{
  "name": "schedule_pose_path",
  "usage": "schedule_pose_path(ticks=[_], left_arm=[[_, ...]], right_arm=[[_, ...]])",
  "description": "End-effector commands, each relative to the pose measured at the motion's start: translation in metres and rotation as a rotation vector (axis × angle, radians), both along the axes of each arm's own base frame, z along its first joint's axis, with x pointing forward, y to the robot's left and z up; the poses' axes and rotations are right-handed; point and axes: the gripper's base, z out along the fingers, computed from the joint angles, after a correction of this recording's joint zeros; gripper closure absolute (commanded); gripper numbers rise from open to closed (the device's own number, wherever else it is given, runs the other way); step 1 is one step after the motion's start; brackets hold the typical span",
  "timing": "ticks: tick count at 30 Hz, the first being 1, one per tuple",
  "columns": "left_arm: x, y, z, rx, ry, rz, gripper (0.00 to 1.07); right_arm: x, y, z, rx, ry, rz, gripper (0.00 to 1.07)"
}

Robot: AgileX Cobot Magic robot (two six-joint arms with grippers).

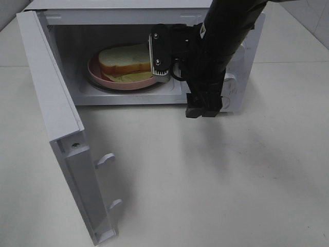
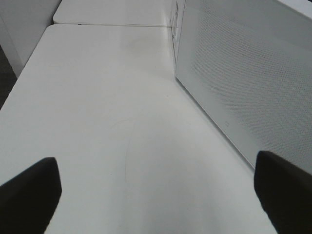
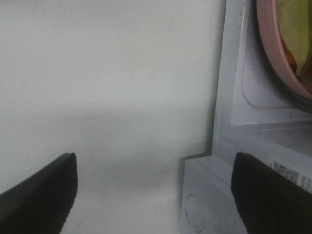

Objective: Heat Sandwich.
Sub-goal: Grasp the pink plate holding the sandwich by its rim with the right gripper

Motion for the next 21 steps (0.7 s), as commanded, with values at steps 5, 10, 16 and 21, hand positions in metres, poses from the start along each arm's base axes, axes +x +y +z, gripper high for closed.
schedule_pose_path(ticks=[5, 10, 16, 21], left_arm=[[-0.004, -0.001, 0.0, -0.003, -0.035, -0.003, 0.03], [-0.004, -0.001, 0.0, -0.003, -0.035, -0.003, 0.03], [-0.004, -0.001, 0.0, -0.003, -0.035, -0.003, 0.03], [-0.004, -0.001, 0.0, -0.003, -0.035, -0.003, 0.03]], right_arm=[[0.015, 0.016, -0.006, 0.012, -0.036, 0.036, 0.26], [0.029, 0.03, -0.015, 0.007, -0.071, 0.059, 0.28], [0.041, 0.039, -0.026, 0.007, -0.072, 0.06, 0.29], [0.053, 0.047, -0.035, 0.012, -0.083, 0.063, 0.31]])
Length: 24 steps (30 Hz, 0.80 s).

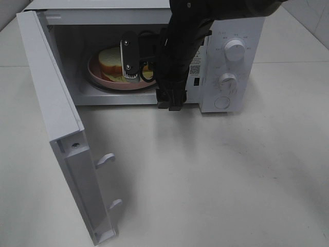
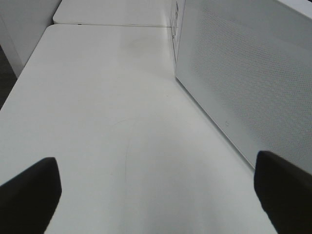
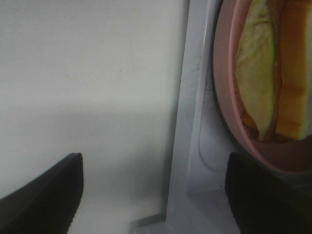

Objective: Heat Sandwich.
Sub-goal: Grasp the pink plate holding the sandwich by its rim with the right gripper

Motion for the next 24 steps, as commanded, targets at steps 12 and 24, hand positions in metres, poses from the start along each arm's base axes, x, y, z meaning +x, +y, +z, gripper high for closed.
schedule_pose_path(ticks=[12, 24], left_arm=[[-0.004, -0.001, 0.0, -0.003, -0.035, -0.003, 0.03], [-0.004, -0.001, 0.0, -0.001, -0.035, -0.002, 0.03]], right_arm=[[0.037, 0.024, -0.025, -0.022, -0.043, 0.01, 0.31], [0.06, 0.04, -0.039, 0.006, -0.06, -0.02, 0.31]])
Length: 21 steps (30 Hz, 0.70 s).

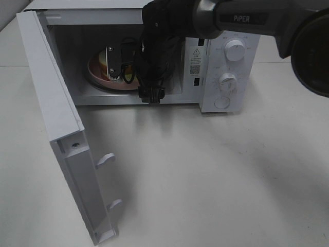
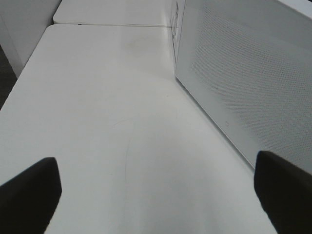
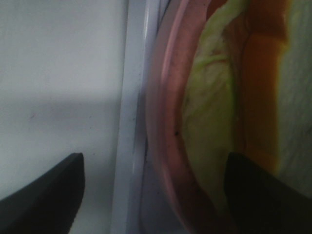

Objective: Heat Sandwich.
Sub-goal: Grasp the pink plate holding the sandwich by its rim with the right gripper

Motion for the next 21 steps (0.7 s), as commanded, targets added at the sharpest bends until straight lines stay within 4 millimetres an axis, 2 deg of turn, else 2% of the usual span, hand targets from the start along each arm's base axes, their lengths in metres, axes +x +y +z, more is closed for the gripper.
schedule_pose_path(ticks=[1, 8, 21], left_arm=[[-0.004, -0.001, 0.0, -0.001, -0.035, -0.002, 0.03], [-0.004, -0.001, 0.0, -0.001, -0.035, -0.002, 0.03], [-0.004, -0.001, 0.0, -0.001, -0.034, -0.002, 0.03]], right_arm=[[0.006, 0.006, -0.004, 0.02, -0.002, -0.023, 0.31], [0.008, 0.007, -0.013, 0.017, 0.006, -0.028, 0.31], [0.011, 0.011, -0.014, 0.022, -0.036, 0.025, 0.31]])
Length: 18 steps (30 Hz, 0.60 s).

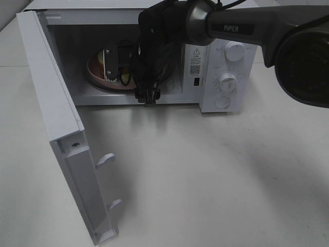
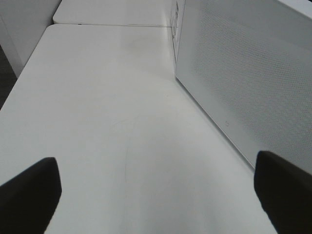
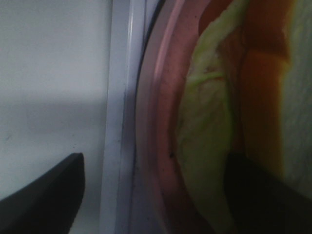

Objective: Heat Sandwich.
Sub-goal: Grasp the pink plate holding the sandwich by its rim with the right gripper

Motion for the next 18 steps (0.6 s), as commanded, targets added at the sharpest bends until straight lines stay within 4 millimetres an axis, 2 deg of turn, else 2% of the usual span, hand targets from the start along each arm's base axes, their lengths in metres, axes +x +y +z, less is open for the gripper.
schedule_pose_path(ticks=[1, 7, 9, 12, 13, 14, 15, 16, 17, 18], left_arm=[[-0.004, -0.001, 0.0, -0.001, -0.034, -0.002, 0.03], [-0.004, -0.001, 0.0, -0.001, -0.034, -0.002, 0.03], [-0.004, -0.001, 0.0, -0.001, -0.034, -0.002, 0.03], [-0.004, -0.001, 0.0, -0.001, -0.034, -0.002, 0.03], [-0.004, -0.001, 0.0, -0.001, -0.034, -0.002, 0.03], [-0.004, -0.001, 0.0, -0.001, -0.034, -0.002, 0.03], [-0.004, -0.001, 0.0, -0.001, -0.034, -0.002, 0.03], [-0.004, -0.001, 0.0, -0.001, -0.034, -0.002, 0.03], [-0.004, -0.001, 0.0, -0.001, -0.034, -0.002, 0.03], [-0.004, -0.001, 0.0, -0.001, -0.034, -0.002, 0.03]], right_arm=[[0.001, 0.003, -0.004, 0.007, -0.013, 0.018, 0.31], [0.004, 0.006, -0.013, 0.016, 0.001, 0.01, 0.31], [0.005, 0.008, -0.017, 0.027, 0.016, 0.004, 0.37], [0.005, 0.009, -0.017, 0.023, 0.023, 0.003, 0.57], [0.005, 0.009, -0.017, 0.023, 0.023, 0.003, 0.57], [0.004, 0.008, -0.017, 0.022, 0.03, 0.001, 0.76], [0.004, 0.008, -0.018, 0.021, 0.034, 0.0, 0.88], [0.004, 0.008, -0.018, 0.02, 0.038, -0.003, 0.97], [0.004, 0.008, -0.018, 0.02, 0.038, -0.003, 0.97], [0.003, 0.008, -0.018, 0.015, 0.046, -0.006, 1.07]])
